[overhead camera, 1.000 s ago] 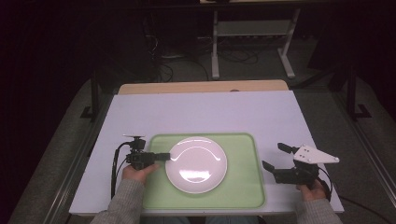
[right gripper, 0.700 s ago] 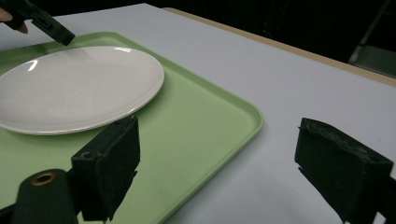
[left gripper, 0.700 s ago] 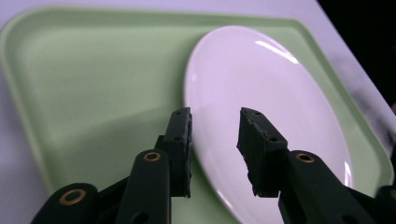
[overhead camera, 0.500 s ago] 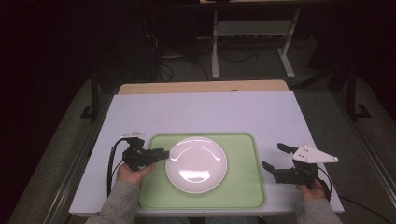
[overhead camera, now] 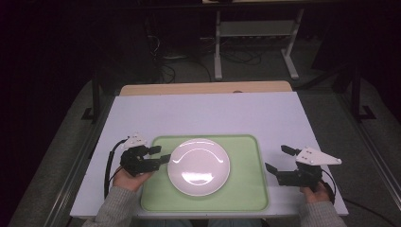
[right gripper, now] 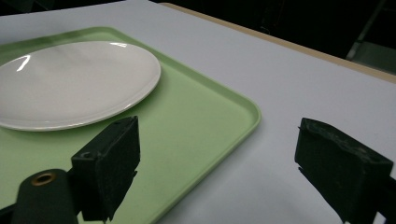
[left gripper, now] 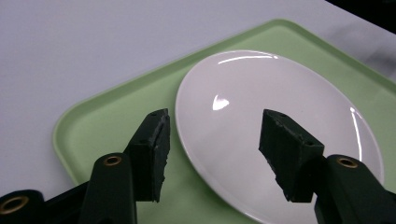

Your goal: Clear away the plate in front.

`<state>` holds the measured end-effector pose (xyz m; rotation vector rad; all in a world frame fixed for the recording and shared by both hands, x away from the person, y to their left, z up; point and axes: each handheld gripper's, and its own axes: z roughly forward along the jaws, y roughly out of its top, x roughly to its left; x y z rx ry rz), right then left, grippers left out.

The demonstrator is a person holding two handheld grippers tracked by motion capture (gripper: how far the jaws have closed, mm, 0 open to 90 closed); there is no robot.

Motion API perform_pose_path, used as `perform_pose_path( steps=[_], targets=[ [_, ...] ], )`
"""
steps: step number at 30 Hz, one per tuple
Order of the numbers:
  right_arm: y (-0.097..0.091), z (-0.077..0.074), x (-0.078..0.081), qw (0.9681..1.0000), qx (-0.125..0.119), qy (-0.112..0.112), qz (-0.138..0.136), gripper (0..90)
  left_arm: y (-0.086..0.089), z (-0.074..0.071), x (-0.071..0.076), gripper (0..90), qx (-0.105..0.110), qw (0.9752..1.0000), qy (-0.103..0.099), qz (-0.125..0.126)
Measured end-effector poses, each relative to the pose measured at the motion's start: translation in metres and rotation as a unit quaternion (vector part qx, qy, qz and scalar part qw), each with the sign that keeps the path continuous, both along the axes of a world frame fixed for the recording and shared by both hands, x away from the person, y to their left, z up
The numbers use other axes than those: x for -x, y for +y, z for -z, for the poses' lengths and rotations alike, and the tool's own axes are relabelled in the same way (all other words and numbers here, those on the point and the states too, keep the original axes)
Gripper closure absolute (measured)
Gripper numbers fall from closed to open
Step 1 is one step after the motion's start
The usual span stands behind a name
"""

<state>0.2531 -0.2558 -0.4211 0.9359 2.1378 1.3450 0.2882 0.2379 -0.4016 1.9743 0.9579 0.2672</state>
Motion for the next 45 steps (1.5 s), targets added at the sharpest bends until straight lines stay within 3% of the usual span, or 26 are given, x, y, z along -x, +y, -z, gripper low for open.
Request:
perform_pose_path(
  steps=[7,13,18,22,45],
  targets=[
    [-0.001,0.0,0.0,1.0,0.0,0.001,0.004,13.3,0.005,-0.004,0.006,38.6,-0.014,0.9993,-0.035,0.002],
    [-0.002,0.001,0.0,1.0,0.002,0.0,0.006,13.3,0.011,-0.006,0.01,35.4,-0.02,0.9986,-0.049,-0.002],
    [-0.003,0.001,-0.001,1.0,0.002,0.001,0.008,13.3,0.017,-0.008,0.014,35.3,-0.03,0.9963,-0.081,-0.001],
    [-0.003,0.001,-0.001,1.0,0.002,0.0,0.01,13.3,0.022,-0.01,0.017,33.4,-0.037,0.9949,-0.094,-0.007],
    [-0.005,0.002,-0.001,0.9999,0.006,0.006,0.01,13.3,0.055,-0.006,0.034,27.4,-0.03,0.9911,-0.122,-0.042]
  ],
)
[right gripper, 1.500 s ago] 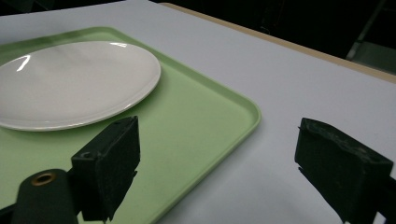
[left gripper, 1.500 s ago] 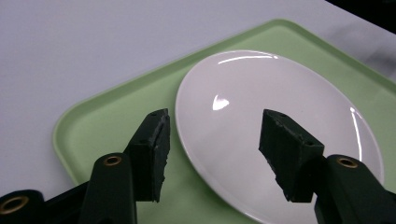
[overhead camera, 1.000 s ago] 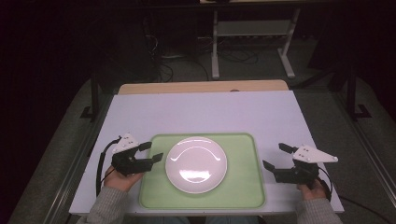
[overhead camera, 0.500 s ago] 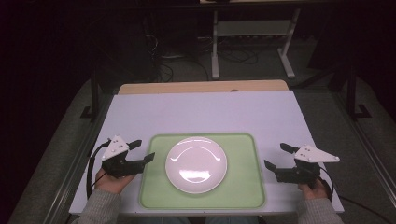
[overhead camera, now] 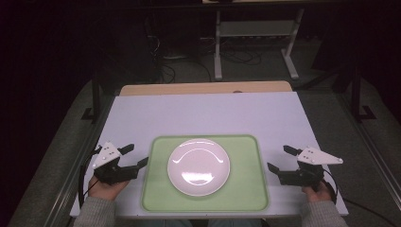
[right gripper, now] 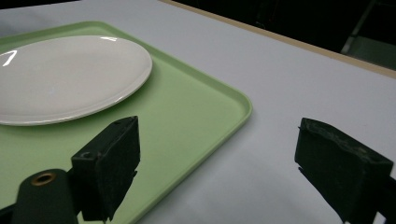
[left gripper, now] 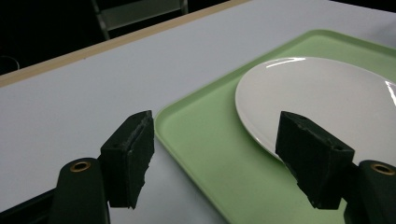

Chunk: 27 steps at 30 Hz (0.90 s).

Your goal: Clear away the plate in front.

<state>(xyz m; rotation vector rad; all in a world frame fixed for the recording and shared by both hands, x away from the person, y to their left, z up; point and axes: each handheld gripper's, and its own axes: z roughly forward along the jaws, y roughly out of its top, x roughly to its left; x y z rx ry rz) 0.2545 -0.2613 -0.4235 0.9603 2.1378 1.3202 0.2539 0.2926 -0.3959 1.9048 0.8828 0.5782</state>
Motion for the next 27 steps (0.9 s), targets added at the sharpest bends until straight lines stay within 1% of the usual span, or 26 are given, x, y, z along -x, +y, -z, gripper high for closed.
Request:
perform_pose_path(
  steps=[1,3,8,10,14,18,21,23,27],
  targets=[
    [0.0,0.0,0.0,1.0,0.0,0.0,0.0,13.3,0.001,0.0,0.001,27.1,0.004,1.0,0.0,0.0],
    [0.001,0.0,0.0,1.0,0.002,0.0,-0.001,13.3,0.003,0.001,0.002,27.1,0.004,1.0,-0.001,-0.003],
    [0.001,0.001,0.0,1.0,0.004,0.001,-0.004,13.3,0.008,0.002,0.004,26.6,-0.003,1.0,-0.004,-0.009],
    [0.001,0.001,0.0,1.0,0.004,0.002,-0.004,13.3,0.01,0.002,0.005,26.6,-0.002,0.9999,-0.004,-0.012],
    [0.002,0.001,0.0,1.0,0.008,0.004,-0.005,13.3,0.015,0.005,0.007,26.2,0.004,0.9998,-0.007,-0.019],
    [0.003,0.001,0.0,0.9999,0.012,0.006,-0.007,13.3,0.019,0.01,0.008,26.1,0.01,0.9996,-0.004,-0.028],
    [0.004,0.001,0.0,0.9998,0.014,0.006,-0.009,13.3,0.021,0.011,0.009,26.1,0.007,0.9994,-0.005,-0.034],
    [0.004,0.001,0.0,0.9998,0.014,0.006,-0.011,13.3,0.022,0.013,0.01,26.1,0.016,0.9992,-0.006,-0.036],
    [0.005,0.002,0.0,0.9997,0.017,0.007,-0.015,13.3,0.023,0.015,0.009,25.8,0.016,0.999,-0.003,-0.041]
  ],
)
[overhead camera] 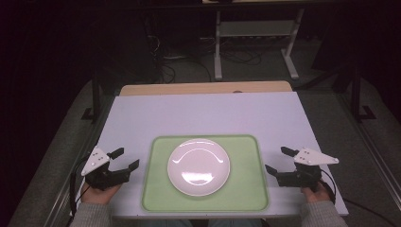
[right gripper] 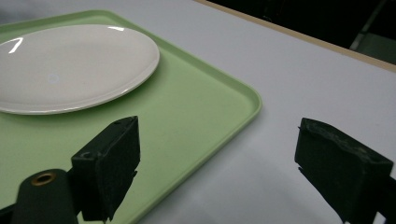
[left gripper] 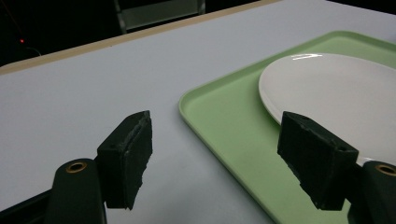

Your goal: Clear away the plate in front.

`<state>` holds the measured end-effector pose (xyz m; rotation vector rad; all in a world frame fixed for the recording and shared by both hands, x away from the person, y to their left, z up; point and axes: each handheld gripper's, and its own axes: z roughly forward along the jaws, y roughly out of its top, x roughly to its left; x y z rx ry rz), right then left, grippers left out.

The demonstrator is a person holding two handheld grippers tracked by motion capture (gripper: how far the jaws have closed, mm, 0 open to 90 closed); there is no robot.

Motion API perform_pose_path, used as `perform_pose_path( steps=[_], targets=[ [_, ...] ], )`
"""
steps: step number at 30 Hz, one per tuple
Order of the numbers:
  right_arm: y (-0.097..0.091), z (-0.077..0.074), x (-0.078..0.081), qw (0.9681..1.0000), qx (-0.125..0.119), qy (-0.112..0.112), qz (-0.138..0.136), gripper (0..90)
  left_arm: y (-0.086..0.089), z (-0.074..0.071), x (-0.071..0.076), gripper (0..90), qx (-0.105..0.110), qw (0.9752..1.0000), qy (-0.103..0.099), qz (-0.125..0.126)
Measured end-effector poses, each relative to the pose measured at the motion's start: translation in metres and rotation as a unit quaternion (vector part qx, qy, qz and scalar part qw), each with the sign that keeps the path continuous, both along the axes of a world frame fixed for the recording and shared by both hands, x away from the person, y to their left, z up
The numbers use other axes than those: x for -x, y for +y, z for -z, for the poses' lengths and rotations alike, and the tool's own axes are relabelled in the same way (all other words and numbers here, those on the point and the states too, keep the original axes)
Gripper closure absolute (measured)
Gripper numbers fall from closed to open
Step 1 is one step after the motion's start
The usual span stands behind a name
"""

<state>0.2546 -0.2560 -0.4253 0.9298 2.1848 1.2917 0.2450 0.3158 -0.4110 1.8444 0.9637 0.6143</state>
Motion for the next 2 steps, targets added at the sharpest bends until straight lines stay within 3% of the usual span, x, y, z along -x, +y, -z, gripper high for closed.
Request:
perform_pose_path(
  steps=[2],
  targets=[
    [0.0008,0.0002,-0.0001,1.0,0.001,0.001,-0.001,13.3,-0.0003,0.0004,0.0,25.7,-0.003,1.0,0.0,0.0]
  ],
)
